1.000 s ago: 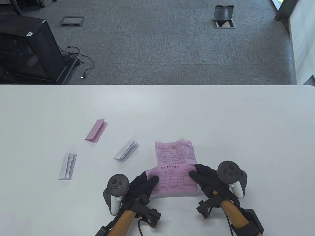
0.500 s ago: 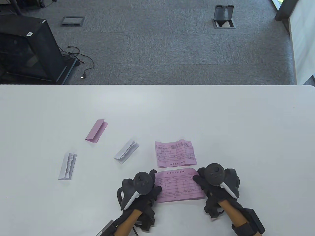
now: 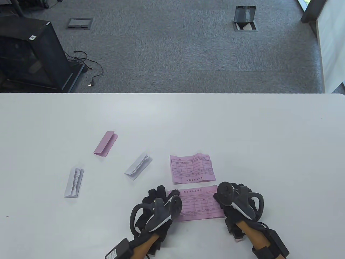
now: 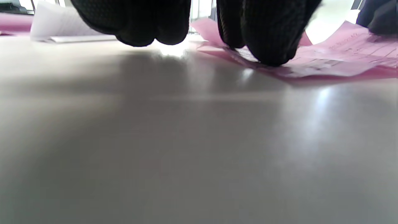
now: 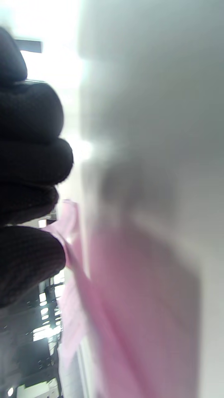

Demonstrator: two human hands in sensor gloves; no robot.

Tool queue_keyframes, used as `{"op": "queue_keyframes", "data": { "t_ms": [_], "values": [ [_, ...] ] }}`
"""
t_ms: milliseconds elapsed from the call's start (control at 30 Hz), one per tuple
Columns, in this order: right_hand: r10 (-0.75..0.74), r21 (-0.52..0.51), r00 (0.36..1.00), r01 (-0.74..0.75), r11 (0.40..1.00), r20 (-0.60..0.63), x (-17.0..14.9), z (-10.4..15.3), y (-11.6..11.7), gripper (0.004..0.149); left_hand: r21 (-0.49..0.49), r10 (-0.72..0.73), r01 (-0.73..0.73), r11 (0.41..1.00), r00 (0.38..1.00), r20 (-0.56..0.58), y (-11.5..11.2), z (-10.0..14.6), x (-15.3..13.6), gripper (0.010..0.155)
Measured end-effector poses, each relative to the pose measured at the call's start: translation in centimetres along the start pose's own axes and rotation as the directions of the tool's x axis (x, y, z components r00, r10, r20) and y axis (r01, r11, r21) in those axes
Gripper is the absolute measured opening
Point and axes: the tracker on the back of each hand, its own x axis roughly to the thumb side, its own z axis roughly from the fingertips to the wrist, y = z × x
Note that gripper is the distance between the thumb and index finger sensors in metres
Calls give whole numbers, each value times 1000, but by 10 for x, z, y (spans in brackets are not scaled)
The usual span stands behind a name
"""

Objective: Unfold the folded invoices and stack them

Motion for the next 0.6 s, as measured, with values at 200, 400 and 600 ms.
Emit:
{"op": "queue_keyframes", "data": {
  "t_ms": [200, 400, 600],
  "values": [
    [-29, -88, 967, 53, 995, 252, 32, 16, -14, 61, -81, 74, -73, 994, 997, 17, -4, -5, -8, 63],
    [-61, 108, 902, 16, 994, 428, 68, 25, 2, 58, -141, 110, -103, 985, 993, 44, -7, -7, -12, 71],
    [25, 177, 897, -115, 977, 442, 91, 25, 25, 62, -138, 102, -94, 986, 994, 50, -6, -6, -11, 71]
  ]
}}
